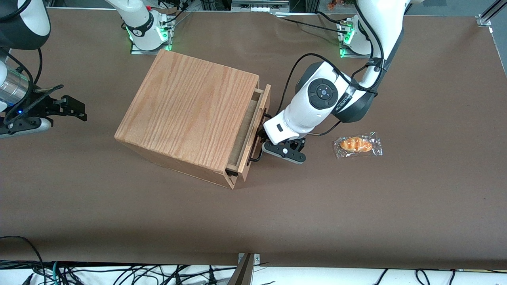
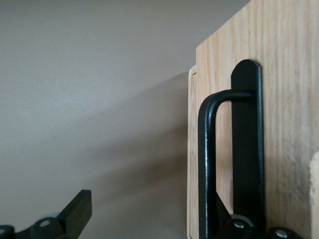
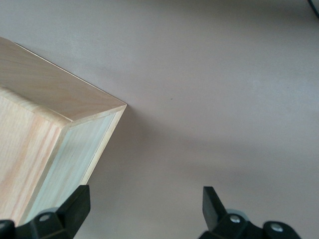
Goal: Open top drawer with left arm
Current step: 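Pull the handle with the left gripper, sliding the drawer out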
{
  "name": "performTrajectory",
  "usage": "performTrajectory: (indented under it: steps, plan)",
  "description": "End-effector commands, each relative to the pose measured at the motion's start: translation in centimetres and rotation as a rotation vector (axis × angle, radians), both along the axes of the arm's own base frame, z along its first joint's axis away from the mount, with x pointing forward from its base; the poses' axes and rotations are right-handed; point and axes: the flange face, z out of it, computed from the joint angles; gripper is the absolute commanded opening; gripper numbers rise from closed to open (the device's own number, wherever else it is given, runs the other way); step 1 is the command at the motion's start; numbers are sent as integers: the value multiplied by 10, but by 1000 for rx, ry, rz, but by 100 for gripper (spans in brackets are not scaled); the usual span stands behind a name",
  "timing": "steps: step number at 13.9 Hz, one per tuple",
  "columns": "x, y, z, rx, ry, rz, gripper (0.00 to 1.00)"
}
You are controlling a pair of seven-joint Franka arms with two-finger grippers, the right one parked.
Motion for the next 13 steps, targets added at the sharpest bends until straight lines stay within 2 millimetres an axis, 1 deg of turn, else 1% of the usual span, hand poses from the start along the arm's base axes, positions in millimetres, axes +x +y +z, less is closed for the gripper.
performTrajectory:
  steps: [1, 7, 8, 9, 11, 13]
  plan:
    - [9, 27, 5, 86, -1, 14, 100]
    - [14, 36, 7, 92, -5, 23, 100]
    - [17, 43, 10, 92, -4, 27, 100]
    - [18, 45, 9, 95, -2, 10, 100]
    - [25, 60, 14, 96, -9, -4, 100]
    - [27, 67, 18, 98, -11, -11, 100]
